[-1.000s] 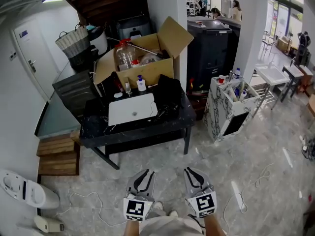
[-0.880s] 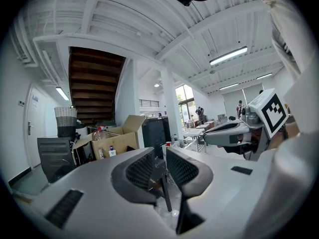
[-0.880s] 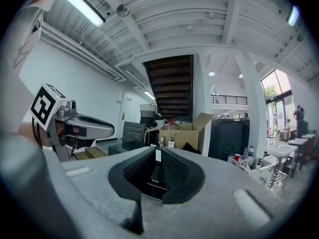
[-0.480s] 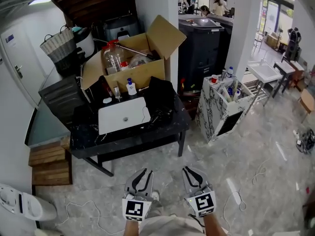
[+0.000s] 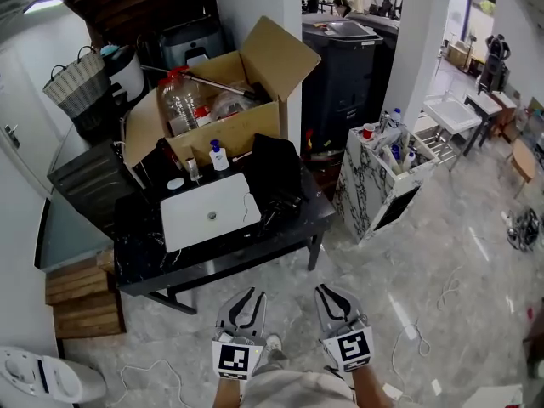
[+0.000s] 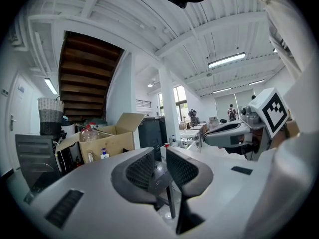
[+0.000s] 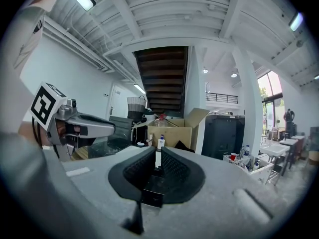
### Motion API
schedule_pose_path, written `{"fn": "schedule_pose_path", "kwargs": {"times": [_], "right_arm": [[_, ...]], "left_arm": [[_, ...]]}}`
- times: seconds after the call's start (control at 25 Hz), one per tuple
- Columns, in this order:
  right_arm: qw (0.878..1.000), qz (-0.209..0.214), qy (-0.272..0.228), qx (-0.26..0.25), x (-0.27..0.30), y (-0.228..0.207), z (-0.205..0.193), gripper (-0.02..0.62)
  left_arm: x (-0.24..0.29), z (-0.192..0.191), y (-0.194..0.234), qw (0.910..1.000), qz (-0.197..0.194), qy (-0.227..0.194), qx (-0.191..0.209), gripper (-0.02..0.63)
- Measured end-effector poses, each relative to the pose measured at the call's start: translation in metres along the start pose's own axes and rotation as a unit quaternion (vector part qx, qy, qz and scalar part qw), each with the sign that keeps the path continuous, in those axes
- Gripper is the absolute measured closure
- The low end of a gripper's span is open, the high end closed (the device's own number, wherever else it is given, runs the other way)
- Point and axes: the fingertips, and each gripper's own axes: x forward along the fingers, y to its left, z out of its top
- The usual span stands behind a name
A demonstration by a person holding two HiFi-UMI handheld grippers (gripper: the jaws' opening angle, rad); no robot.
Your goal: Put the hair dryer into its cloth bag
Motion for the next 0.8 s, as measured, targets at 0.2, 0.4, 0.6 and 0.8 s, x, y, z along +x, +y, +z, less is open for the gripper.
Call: {"fn": "schedule_pose_path", "kwargs": {"times": [0.2,0.4,0.6,0.8], "right_arm": [[1.0,-0.015,0.007,-0.001,0.037,-0.003,0.007,0.575],[0.999,-0.031,0.009,-0.006,0.071,-0.007,0.01,0.575],[0.999,-0.045,0.014,-0.011,0.107,-0.007,0.014,0.575],[0.998,-0.062,0.023,-0.014,0.133,-0.012,0.016,0.575]], "left_arm": [[0.021,0.0,0.032,0.9999,-0.016,0.001,0.0,0.531],[0.044,-0.001,0.062,0.9994,-0.034,-0.004,-0.005,0.531],[0.069,0.01,0.092,0.9977,-0.054,-0.042,0.003,0.531],[0.09,0.009,0.113,0.9964,-0.072,-0.045,0.001,0.531]]}}
